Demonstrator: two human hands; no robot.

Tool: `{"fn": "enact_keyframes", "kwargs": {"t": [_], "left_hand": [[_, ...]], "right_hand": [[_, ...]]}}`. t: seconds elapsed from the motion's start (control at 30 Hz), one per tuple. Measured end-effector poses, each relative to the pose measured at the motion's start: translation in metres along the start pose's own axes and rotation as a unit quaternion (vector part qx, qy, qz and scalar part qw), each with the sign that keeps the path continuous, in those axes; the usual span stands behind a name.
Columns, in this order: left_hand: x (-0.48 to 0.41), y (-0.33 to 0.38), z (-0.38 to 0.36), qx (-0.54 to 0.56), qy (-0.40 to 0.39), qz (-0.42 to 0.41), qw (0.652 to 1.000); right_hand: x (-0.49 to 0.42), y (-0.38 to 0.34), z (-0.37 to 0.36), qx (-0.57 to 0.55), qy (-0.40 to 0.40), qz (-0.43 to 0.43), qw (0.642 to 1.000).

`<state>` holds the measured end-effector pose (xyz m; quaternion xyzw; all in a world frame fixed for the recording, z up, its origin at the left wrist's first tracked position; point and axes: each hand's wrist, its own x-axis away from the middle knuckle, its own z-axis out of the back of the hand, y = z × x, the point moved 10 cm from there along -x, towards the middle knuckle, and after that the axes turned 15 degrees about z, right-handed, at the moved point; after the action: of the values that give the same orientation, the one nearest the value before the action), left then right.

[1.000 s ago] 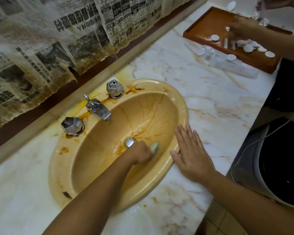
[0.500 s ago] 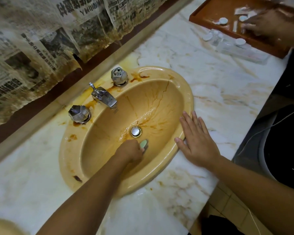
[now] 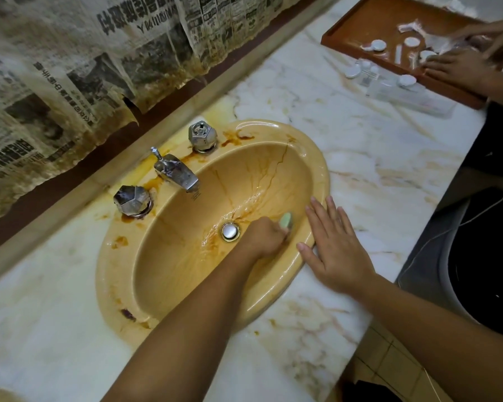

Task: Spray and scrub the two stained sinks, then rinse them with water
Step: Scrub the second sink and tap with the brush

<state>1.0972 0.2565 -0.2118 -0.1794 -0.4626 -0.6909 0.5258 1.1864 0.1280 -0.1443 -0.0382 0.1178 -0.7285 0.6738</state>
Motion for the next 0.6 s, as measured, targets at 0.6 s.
{"fn": "enact_keyframes", "kwargs": {"t": [0.6], "left_hand": [[-0.019,-0.035,0.008,-0.133,0.036,0.042,0.99]], "right_hand": [[-0.002,0.0,-0.001,0.005,-0.008,0.002,1.0]]}}
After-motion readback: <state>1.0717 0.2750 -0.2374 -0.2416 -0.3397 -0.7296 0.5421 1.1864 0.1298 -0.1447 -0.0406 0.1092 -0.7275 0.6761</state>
